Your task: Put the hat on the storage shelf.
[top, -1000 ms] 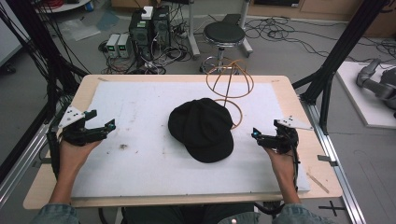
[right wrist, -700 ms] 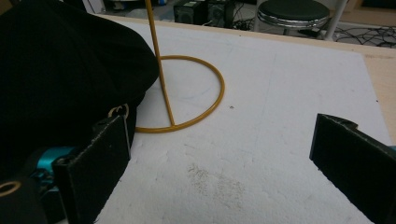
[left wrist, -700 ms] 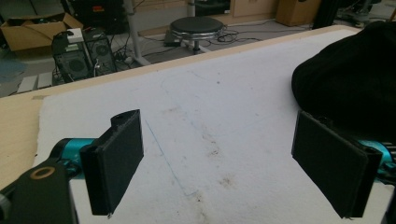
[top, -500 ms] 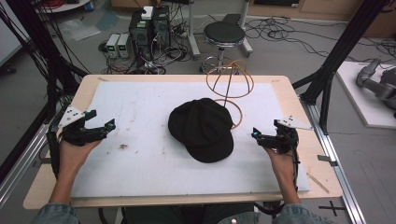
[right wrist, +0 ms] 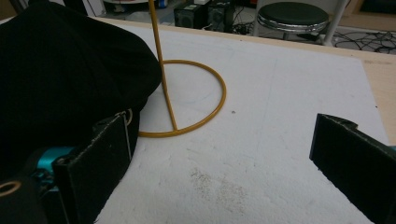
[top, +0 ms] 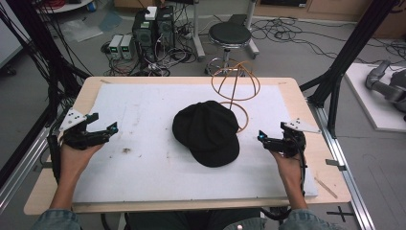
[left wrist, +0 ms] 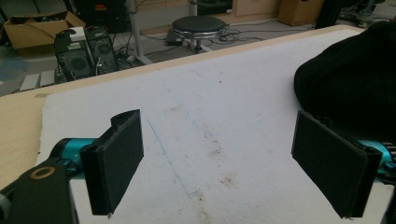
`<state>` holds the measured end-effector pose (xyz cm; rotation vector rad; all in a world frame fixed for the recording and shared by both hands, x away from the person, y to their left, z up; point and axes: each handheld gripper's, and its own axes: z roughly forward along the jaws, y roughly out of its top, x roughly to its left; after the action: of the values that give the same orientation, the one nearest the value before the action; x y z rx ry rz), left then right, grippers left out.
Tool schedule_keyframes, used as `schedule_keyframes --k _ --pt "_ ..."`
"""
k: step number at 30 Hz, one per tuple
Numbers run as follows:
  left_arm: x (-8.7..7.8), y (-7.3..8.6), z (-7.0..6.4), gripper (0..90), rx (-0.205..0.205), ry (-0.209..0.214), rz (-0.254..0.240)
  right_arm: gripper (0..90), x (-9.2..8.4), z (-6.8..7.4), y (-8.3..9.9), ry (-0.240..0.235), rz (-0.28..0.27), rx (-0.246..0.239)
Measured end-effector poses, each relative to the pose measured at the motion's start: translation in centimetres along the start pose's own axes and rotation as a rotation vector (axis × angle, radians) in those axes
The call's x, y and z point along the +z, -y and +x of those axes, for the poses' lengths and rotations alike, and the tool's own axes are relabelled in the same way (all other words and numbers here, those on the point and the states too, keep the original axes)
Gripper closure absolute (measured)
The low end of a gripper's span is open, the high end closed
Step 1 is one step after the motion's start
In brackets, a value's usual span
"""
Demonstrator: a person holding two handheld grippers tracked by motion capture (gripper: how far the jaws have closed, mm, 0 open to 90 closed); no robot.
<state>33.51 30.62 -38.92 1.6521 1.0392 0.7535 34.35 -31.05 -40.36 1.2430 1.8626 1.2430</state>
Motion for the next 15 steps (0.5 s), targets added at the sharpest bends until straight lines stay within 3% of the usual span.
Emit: schedule_keyframes --k 15 --pt "-0.2 0.0 0.2 17.2 -0.009 0.0 -0.003 4.8 0.3 2.1 -1.1 -0.042 -0.022 -0.03"
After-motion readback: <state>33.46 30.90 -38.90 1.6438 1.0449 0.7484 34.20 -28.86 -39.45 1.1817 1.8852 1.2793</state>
